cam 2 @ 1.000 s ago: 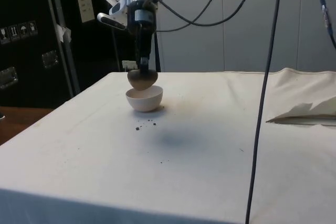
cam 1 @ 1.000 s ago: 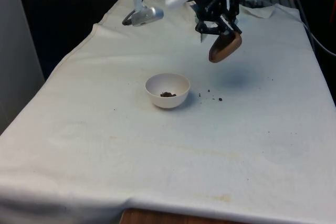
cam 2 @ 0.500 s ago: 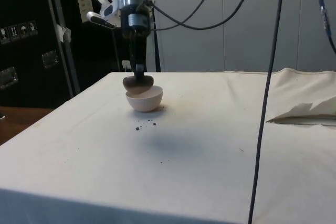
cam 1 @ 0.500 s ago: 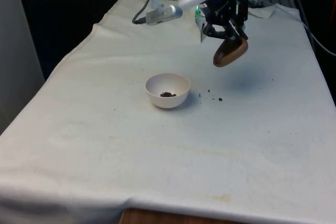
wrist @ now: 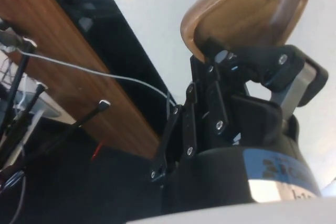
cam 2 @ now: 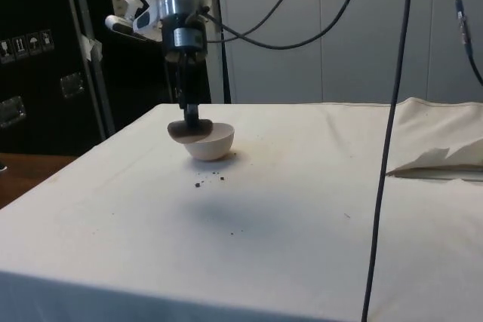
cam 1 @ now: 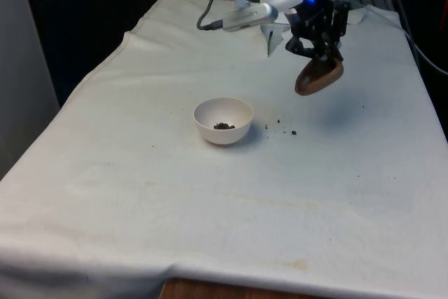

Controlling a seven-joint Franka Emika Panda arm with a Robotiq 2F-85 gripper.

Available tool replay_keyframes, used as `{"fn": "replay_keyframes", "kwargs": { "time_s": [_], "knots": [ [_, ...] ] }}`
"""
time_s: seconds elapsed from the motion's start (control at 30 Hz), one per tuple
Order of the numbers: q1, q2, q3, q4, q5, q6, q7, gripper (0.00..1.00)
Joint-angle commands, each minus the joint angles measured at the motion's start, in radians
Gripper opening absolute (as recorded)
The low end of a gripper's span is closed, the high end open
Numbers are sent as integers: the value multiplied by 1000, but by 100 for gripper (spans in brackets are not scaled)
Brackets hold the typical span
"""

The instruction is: Pour the coffee beans from the cup into the bowl.

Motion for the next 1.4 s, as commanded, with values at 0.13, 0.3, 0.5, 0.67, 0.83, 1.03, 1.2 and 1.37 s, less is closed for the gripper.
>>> {"fn": "replay_keyframes", "kwargs": {
  "time_s": [0.13, 0.3, 0.5, 0.67, 0.83, 1.03, 1.2, 1.37],
  "knots": [
    [10, -1, 24, -10, -34, 51, 42, 0],
    [4, 11, 50, -6, -49, 77, 57, 0],
    [3, 38, 68, 19, -44, 92, 63, 0],
    [7, 56, 84, 37, -50, 109, 81, 0],
    [7, 64, 105, 37, -63, 141, 103, 0],
    [8, 70, 130, 28, -94, 186, 129, 0],
    [-2, 71, 159, 18, -111, 217, 138, 0],
    [8, 60, 176, -18, -136, 295, 155, 0]
  ]
}}
